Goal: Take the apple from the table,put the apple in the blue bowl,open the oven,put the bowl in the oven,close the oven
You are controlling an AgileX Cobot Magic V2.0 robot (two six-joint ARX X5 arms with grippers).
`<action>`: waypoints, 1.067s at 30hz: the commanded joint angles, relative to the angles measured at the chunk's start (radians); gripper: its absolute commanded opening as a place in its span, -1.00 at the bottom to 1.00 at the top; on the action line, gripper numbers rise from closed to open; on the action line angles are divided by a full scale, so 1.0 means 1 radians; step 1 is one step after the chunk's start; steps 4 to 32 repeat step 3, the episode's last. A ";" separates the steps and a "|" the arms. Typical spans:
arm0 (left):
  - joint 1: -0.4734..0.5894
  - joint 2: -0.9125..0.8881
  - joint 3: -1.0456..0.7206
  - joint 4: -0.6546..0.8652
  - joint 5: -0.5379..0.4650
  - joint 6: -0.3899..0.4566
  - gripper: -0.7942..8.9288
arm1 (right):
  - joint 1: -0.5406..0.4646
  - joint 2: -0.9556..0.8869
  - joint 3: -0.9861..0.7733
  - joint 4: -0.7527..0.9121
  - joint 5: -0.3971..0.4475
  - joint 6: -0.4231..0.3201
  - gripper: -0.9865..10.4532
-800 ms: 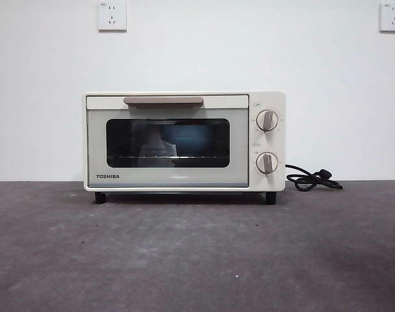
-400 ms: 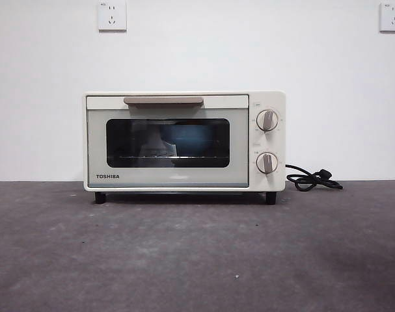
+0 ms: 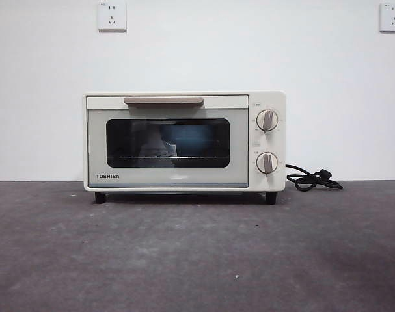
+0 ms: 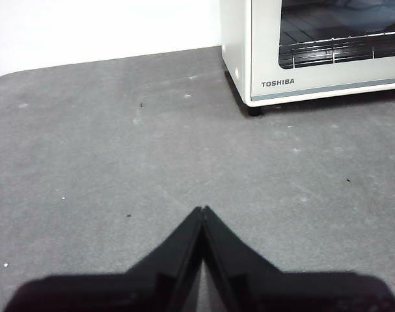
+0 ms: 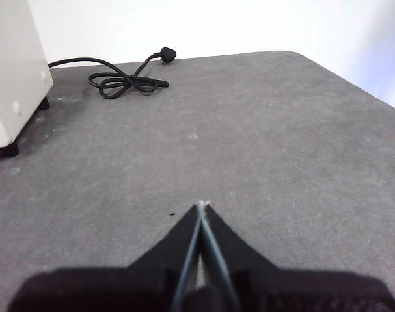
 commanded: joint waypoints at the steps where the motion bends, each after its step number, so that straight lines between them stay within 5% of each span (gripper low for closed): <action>1: 0.000 0.001 -0.010 0.006 0.003 -0.003 -0.84 | 0.000 0.000 -0.009 0.005 -0.003 0.011 -0.83; 32: 0.000 0.001 -0.010 0.006 0.003 -0.003 -0.84 | 0.000 0.000 -0.009 0.005 -0.003 0.011 -0.83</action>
